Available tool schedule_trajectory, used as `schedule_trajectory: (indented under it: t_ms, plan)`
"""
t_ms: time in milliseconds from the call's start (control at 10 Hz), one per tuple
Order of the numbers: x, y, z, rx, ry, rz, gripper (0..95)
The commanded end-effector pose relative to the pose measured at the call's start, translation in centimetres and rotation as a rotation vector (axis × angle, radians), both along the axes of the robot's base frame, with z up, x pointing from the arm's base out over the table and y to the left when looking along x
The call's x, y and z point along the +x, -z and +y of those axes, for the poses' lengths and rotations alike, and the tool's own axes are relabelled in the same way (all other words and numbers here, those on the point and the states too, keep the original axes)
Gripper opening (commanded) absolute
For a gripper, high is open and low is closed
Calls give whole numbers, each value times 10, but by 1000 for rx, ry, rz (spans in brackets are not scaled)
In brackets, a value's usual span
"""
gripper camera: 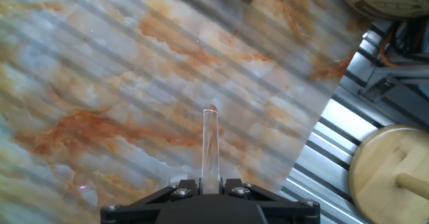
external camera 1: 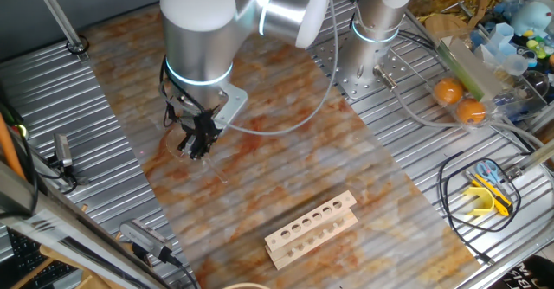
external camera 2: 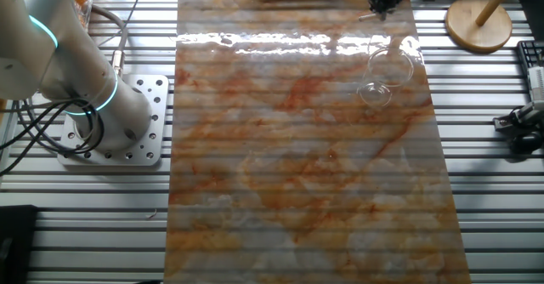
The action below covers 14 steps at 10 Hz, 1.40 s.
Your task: Pour out the test tube
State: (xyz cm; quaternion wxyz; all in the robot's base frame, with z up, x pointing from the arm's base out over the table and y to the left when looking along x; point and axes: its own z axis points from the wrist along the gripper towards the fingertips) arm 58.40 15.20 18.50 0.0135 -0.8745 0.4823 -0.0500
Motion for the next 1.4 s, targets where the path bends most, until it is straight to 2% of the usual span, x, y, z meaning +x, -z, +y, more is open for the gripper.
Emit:
schedule_trajectory:
  t_ms: [100, 200, 300, 500, 800, 900, 1400]
  plan:
    - [0, 0, 0, 9, 8, 20, 0]
    - [0, 0, 0, 17, 14, 46, 0]
    - [0, 0, 0, 6, 42, 45, 0]
    - [0, 0, 0, 8, 68, 44, 0]
    - [0, 0, 0, 61, 64, 37, 0]
    - [0, 0, 0, 91, 57, 38, 0]
    - [0, -1, -1, 159, 24, 43, 0]
